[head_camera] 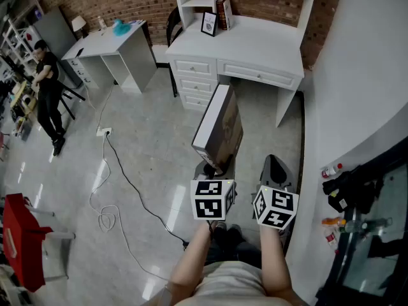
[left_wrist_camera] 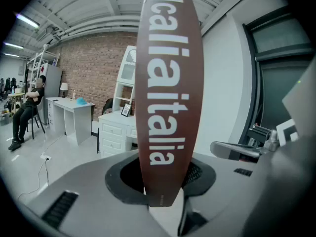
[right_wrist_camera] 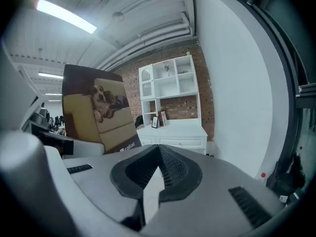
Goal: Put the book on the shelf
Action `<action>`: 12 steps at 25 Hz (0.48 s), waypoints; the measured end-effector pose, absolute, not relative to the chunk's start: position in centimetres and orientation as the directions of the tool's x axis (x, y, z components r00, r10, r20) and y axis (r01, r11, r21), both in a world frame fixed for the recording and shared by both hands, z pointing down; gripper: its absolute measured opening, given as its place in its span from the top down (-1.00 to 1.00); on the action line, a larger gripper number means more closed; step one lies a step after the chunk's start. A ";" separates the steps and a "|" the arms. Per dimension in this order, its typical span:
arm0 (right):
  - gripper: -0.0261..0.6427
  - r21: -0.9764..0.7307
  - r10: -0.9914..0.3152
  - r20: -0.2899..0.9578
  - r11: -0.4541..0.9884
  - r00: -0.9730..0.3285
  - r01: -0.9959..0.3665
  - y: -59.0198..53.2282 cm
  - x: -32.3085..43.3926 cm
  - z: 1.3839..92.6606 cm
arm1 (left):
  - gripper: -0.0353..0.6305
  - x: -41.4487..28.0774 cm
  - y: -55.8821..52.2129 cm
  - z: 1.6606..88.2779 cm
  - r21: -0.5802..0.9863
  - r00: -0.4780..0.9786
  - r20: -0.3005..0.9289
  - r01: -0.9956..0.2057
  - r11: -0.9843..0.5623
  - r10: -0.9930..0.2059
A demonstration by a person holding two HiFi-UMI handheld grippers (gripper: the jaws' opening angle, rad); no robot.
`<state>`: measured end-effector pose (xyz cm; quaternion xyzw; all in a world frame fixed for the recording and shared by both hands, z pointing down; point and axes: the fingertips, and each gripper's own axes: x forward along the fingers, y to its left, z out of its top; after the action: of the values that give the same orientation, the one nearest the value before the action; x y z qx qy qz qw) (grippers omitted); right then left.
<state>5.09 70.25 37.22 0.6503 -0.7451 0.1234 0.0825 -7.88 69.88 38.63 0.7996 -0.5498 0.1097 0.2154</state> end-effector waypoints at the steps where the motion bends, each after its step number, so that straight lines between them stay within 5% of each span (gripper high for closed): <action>1: 0.87 -0.076 -0.948 0.284 0.125 -0.141 -0.989 70.2 5.1 37.2 | 0.45 -7.9 69.9 38.6 0.225 0.372 0.411 -0.926 -0.302 -0.832; 12: 0.87 -0.082 -0.948 0.283 0.126 -0.144 -0.989 70.0 5.4 37.4 | 0.45 -7.7 69.5 38.6 0.232 0.374 0.408 -0.925 -0.302 -0.833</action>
<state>5.36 69.98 37.36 0.6492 -0.7459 0.1254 0.0808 -7.66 69.55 38.57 0.7999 -0.5492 0.1056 0.2176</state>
